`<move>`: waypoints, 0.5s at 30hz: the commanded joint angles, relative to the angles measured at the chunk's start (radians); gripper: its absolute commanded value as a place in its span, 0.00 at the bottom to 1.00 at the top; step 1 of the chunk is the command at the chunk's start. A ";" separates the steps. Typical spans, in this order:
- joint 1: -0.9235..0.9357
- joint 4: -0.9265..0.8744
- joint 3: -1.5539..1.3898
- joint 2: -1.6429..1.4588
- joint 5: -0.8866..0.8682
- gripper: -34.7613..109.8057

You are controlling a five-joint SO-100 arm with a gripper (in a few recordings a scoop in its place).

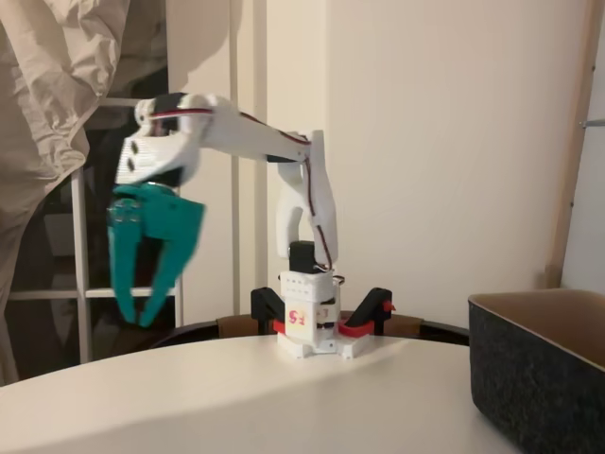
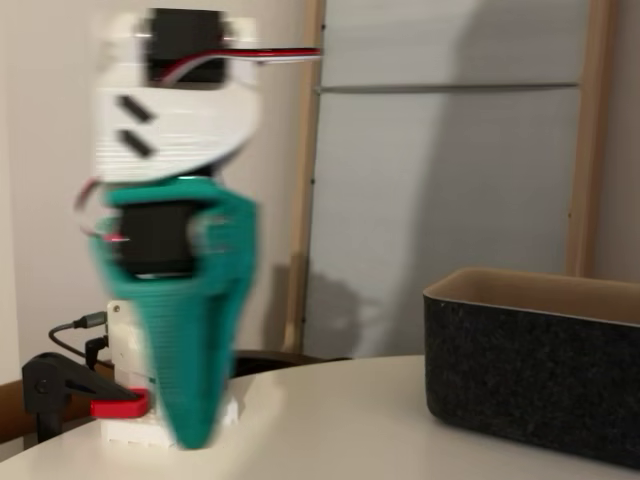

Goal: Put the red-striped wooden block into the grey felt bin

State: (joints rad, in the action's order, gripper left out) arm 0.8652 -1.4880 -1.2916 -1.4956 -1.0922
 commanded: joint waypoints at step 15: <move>0.282 0.021 -0.368 -0.426 -0.193 0.24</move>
State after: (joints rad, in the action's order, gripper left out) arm 1.1290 -1.4849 -1.5754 -1.7533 -1.2640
